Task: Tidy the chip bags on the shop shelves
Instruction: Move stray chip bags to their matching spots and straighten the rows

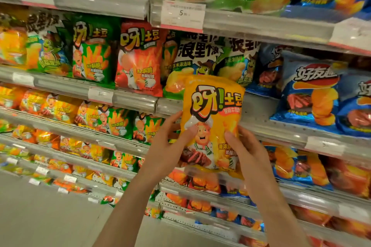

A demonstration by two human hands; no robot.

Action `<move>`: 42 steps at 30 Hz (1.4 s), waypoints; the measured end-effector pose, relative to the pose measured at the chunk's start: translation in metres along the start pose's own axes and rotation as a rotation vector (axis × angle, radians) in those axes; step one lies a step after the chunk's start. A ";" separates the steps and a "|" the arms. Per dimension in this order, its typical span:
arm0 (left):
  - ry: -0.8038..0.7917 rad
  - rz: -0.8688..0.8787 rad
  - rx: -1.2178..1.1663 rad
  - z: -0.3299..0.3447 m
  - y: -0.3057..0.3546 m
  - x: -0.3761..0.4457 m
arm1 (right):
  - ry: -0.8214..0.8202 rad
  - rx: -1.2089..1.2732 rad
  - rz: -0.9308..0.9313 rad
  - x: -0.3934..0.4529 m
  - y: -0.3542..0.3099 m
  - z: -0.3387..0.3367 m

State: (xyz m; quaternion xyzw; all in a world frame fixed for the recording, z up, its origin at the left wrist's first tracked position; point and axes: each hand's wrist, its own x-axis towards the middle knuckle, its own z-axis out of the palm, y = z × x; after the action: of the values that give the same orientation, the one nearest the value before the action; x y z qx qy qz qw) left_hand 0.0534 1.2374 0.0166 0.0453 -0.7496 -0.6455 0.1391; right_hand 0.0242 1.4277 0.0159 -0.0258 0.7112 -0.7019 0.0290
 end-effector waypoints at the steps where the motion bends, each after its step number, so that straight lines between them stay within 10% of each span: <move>1: -0.007 0.003 -0.002 -0.011 -0.001 -0.003 | 0.018 -0.008 0.004 -0.006 -0.001 0.010; 29: 0.424 0.008 0.077 -0.485 -0.069 0.003 | -0.537 -0.064 -0.063 0.009 -0.028 0.492; 42: 0.361 0.060 0.104 -0.596 -0.078 0.128 | -0.431 -0.059 -0.136 0.102 -0.043 0.615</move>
State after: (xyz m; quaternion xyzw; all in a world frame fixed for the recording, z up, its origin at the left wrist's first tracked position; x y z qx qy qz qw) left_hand 0.0810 0.6239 0.0354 0.1450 -0.7458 -0.5828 0.2882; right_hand -0.0304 0.8060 0.0506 -0.2241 0.7053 -0.6595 0.1321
